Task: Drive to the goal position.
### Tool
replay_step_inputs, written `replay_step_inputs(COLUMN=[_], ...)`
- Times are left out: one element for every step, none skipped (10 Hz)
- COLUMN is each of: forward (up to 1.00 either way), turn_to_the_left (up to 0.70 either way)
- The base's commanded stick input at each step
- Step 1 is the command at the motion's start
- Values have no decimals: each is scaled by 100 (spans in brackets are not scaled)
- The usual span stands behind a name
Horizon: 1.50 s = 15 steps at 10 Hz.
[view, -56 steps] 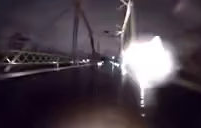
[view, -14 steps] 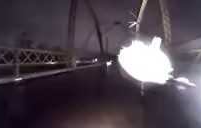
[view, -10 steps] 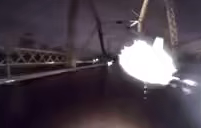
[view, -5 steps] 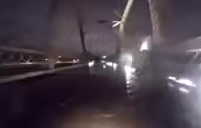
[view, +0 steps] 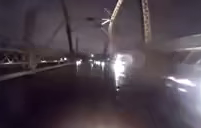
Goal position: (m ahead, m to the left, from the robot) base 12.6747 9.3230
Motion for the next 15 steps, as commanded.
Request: replay_step_inputs(forward=[100, 100, 100, 100, 100, 100, 100, 100, 100, 100, 100, 100, 100, 100, 100], turn_to_the_left=[0, 0, 0, 0, 0, 0, 0, 0, 0, 0, 0, 0, 0, 0, 0])
